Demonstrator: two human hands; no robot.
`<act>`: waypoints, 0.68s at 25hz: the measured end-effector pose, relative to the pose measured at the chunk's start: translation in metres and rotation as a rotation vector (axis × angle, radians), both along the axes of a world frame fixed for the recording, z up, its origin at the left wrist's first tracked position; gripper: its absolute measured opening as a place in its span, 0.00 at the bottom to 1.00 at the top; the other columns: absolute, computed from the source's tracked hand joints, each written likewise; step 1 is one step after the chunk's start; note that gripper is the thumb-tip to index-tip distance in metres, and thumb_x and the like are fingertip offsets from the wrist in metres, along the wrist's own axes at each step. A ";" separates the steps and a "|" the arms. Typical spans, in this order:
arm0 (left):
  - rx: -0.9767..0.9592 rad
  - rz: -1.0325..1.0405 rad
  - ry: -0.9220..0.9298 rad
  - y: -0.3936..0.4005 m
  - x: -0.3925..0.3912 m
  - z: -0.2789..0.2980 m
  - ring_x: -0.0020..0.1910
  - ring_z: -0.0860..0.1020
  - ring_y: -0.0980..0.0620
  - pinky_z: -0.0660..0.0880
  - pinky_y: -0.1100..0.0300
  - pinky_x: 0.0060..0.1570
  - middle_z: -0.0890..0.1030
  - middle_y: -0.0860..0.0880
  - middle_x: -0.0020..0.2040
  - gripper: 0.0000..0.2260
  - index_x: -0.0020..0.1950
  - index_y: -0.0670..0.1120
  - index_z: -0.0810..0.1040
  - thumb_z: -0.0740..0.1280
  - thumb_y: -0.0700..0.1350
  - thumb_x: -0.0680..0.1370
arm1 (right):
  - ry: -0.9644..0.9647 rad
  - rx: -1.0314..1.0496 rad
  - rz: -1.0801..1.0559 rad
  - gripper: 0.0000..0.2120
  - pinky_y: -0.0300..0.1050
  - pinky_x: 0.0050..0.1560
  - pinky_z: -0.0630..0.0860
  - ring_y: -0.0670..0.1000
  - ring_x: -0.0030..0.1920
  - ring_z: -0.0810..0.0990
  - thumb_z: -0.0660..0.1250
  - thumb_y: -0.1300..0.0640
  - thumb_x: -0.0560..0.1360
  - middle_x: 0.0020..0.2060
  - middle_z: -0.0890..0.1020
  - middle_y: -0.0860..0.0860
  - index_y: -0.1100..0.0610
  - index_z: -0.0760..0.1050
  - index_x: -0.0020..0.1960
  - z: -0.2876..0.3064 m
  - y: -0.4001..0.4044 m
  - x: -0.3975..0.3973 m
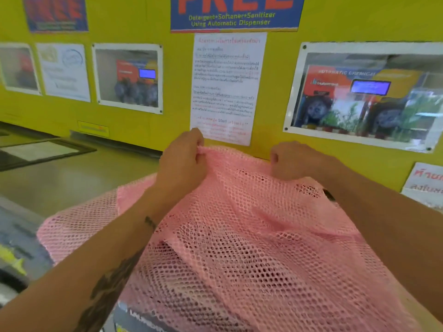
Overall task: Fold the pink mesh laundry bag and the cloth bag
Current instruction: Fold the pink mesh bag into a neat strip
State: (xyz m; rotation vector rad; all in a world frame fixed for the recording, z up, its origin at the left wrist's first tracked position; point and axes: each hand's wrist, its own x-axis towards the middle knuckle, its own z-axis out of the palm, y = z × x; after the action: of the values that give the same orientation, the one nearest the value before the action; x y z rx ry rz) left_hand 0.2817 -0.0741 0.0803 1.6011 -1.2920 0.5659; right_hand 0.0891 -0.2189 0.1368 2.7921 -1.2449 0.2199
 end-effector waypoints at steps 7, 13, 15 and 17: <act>0.697 -0.284 0.159 0.033 -0.045 -0.002 0.41 0.80 0.52 0.74 0.57 0.44 0.84 0.51 0.41 0.08 0.42 0.48 0.82 0.69 0.52 0.75 | 0.015 0.267 0.313 0.18 0.45 0.55 0.73 0.53 0.61 0.77 0.59 0.61 0.77 0.62 0.79 0.51 0.55 0.77 0.64 -0.017 0.011 0.018; 0.938 0.156 0.166 0.045 -0.059 -0.007 0.58 0.79 0.47 0.75 0.52 0.59 0.78 0.45 0.64 0.19 0.68 0.49 0.73 0.66 0.46 0.76 | 0.132 0.689 0.304 0.16 0.43 0.40 0.73 0.50 0.38 0.76 0.57 0.65 0.79 0.46 0.80 0.52 0.54 0.78 0.61 -0.021 0.008 0.004; 1.042 0.234 0.082 0.042 -0.065 -0.012 0.65 0.73 0.43 0.71 0.49 0.64 0.71 0.44 0.69 0.22 0.70 0.48 0.72 0.64 0.47 0.75 | 0.127 0.465 0.367 0.16 0.39 0.40 0.71 0.47 0.41 0.77 0.59 0.63 0.79 0.50 0.79 0.49 0.51 0.78 0.61 -0.022 0.006 0.003; 0.994 0.220 0.008 0.036 -0.067 -0.014 0.63 0.71 0.44 0.70 0.43 0.64 0.71 0.46 0.63 0.13 0.55 0.51 0.79 0.64 0.48 0.72 | 0.182 0.243 0.435 0.19 0.39 0.56 0.70 0.48 0.61 0.75 0.59 0.58 0.80 0.67 0.74 0.49 0.50 0.73 0.69 -0.027 0.008 0.007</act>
State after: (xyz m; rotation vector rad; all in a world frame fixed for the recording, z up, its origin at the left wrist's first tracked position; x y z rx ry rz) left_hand 0.2149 -0.0380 0.0668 2.5635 -1.4966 -0.0041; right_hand 0.0956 -0.2107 0.1099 3.1732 -0.6534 -0.1735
